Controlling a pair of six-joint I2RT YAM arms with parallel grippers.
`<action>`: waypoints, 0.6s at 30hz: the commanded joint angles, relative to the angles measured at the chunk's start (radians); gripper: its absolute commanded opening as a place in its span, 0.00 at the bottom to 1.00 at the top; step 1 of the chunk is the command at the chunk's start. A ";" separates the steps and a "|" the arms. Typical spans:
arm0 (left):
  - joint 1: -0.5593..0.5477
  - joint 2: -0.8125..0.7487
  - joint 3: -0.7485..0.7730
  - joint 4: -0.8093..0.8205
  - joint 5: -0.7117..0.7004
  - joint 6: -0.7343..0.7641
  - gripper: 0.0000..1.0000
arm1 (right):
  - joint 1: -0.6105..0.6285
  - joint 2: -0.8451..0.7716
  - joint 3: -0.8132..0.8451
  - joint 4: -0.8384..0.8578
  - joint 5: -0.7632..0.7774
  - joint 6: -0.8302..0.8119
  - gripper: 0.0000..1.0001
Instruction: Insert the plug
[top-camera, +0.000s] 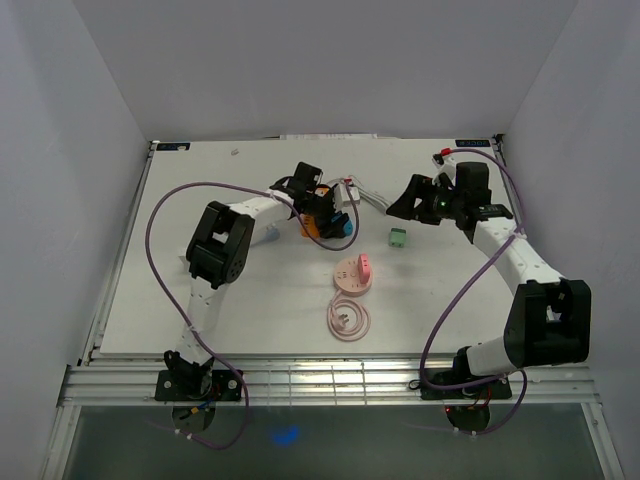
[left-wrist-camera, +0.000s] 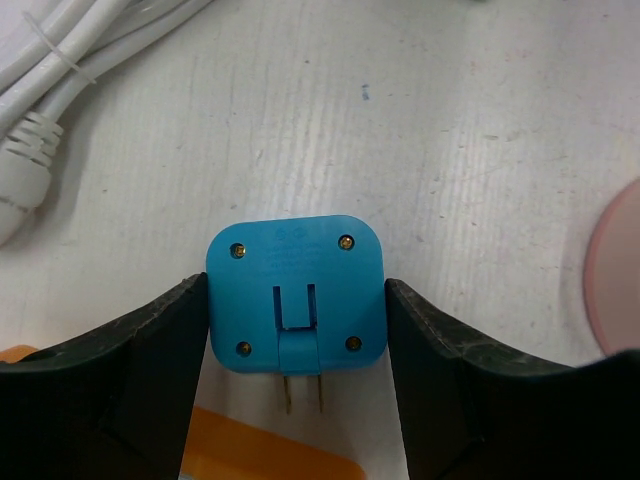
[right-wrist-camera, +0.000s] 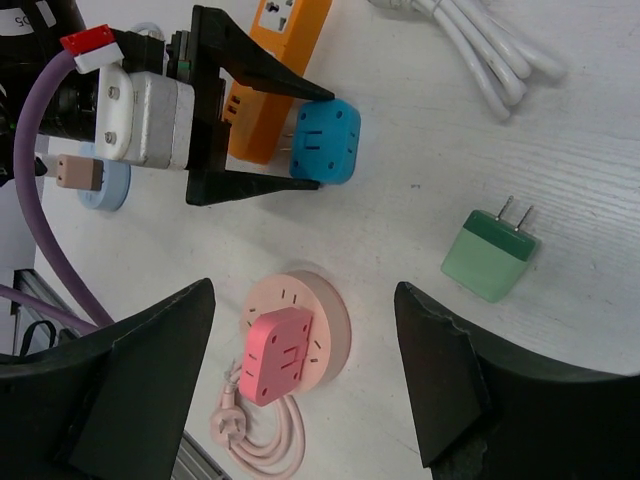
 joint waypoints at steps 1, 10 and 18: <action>-0.006 -0.104 -0.034 -0.034 0.086 0.020 0.51 | -0.003 0.027 0.004 0.041 -0.044 0.005 0.78; -0.022 -0.193 -0.111 0.060 0.088 0.026 0.36 | 0.007 0.124 0.031 0.038 -0.146 0.013 0.78; -0.036 -0.319 -0.220 0.226 0.068 0.003 0.37 | 0.012 0.222 0.086 0.052 -0.259 0.044 0.80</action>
